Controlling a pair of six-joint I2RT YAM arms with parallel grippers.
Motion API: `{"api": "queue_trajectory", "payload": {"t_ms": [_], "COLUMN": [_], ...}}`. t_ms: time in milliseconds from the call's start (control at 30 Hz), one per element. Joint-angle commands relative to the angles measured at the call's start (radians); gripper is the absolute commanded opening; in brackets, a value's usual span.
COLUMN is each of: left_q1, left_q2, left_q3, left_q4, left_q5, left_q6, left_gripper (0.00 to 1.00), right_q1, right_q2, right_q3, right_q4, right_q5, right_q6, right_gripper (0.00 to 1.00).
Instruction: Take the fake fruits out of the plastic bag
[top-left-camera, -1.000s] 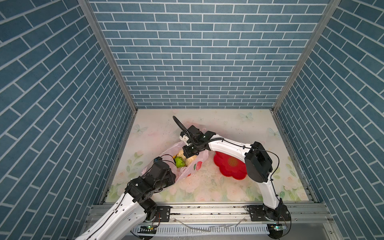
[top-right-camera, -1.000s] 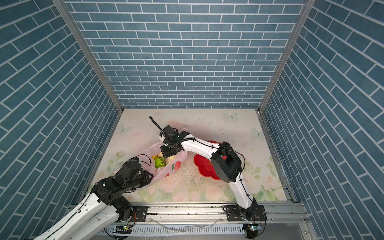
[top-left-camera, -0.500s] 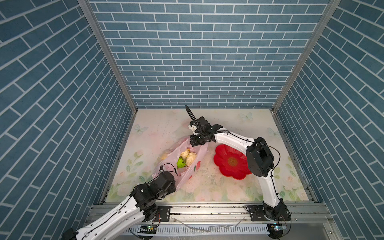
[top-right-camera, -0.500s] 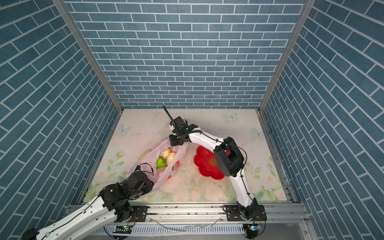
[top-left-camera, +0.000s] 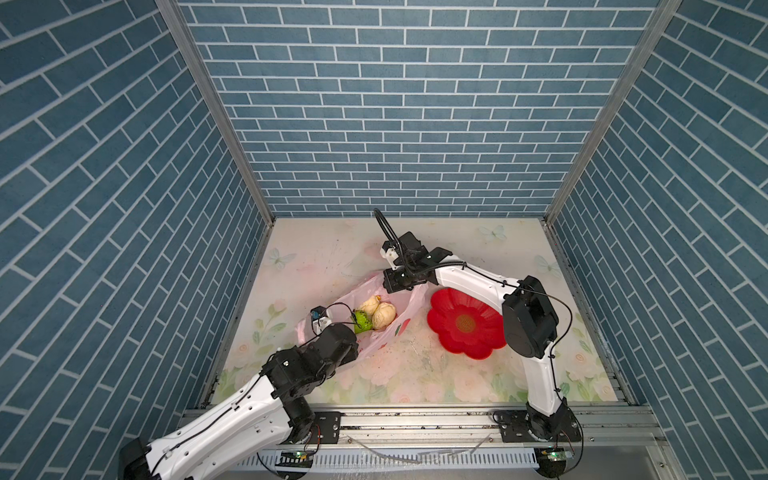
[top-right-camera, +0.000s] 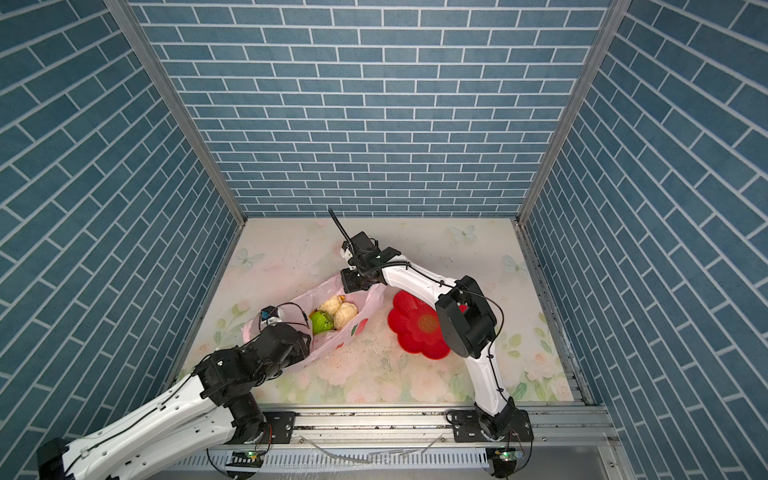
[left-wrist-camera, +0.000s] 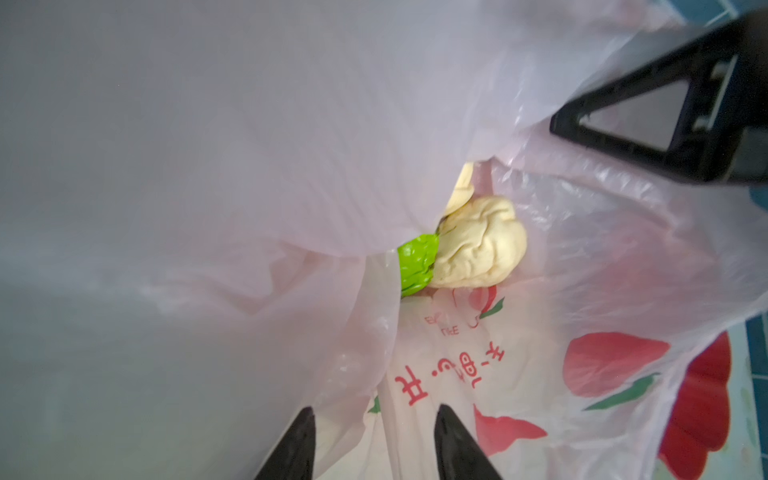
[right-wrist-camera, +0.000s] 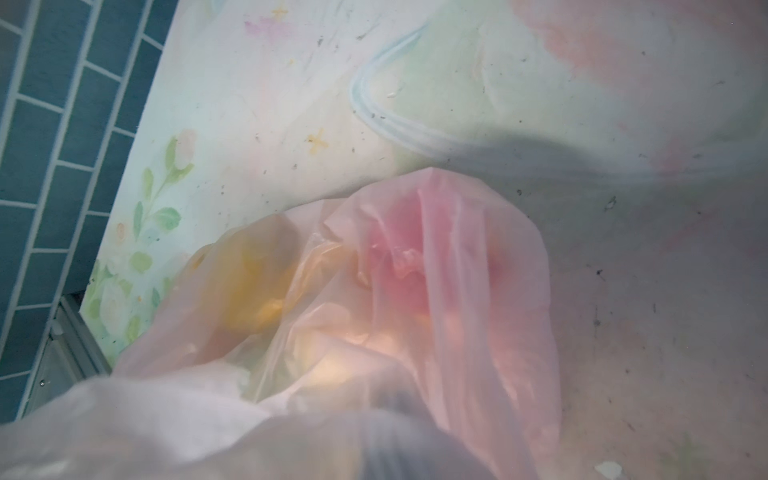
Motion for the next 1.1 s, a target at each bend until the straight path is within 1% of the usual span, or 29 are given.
{"api": "queue_trajectory", "payload": {"t_ms": [0, 100, 200, 300, 400, 433, 600, 700, 767, 867, 967, 1067], "left_q1": [-0.005, -0.005, -0.005, -0.005, 0.002, 0.008, 0.016, 0.025, 0.047, 0.117, 0.191, 0.226], "left_q2": [0.036, 0.080, 0.085, 0.071, 0.074, 0.084, 0.144, 0.173, 0.186, 0.205, 0.218, 0.231], "left_q3": [0.100, 0.159, 0.149, 0.124, 0.117, 0.122, 0.121, 0.110, 0.110, 0.080, 0.074, 0.069], "left_q4": [-0.175, -0.266, -0.310, -0.333, -0.337, -0.332, -0.269, -0.224, -0.191, -0.143, -0.101, -0.087], "left_q5": [-0.108, -0.114, -0.114, -0.120, -0.155, -0.161, -0.174, -0.194, -0.200, -0.190, -0.162, -0.141], "left_q6": [0.045, 0.041, 0.019, -0.007, -0.034, -0.025, 0.019, 0.035, 0.051, 0.089, 0.138, 0.163], "left_gripper": [0.54, 0.60, 0.67, 0.67, 0.68, 0.68, 0.68, 0.70, 0.70, 0.70, 0.70, 0.70], "right_q1": [0.048, 0.078, 0.109, 0.135, 0.164, 0.171, 0.191, 0.221, 0.240, 0.260, 0.274, 0.274], "right_q2": [-0.100, -0.127, -0.150, -0.179, -0.221, -0.239, -0.306, -0.337, -0.352, -0.377, -0.397, -0.404], "right_q3": [-0.058, -0.083, -0.118, -0.190, -0.281, -0.318, -0.466, -0.535, -0.581, -0.650, -0.726, -0.769], "right_q4": [-0.018, -0.007, 0.016, 0.056, 0.075, 0.078, 0.074, 0.035, 0.016, 0.014, 0.049, 0.078], "right_q5": [0.019, 0.030, 0.025, -0.036, -0.087, -0.098, -0.119, -0.111, -0.105, -0.085, -0.060, -0.007], "right_q6": [-0.005, 0.017, 0.045, 0.073, 0.078, 0.080, 0.084, 0.066, 0.060, 0.064, 0.073, 0.075], "right_gripper": [0.03, 0.03, 0.03, 0.03, 0.03, 0.02, 0.01, 0.00, 0.00, 0.00, 0.00, 0.00]}}
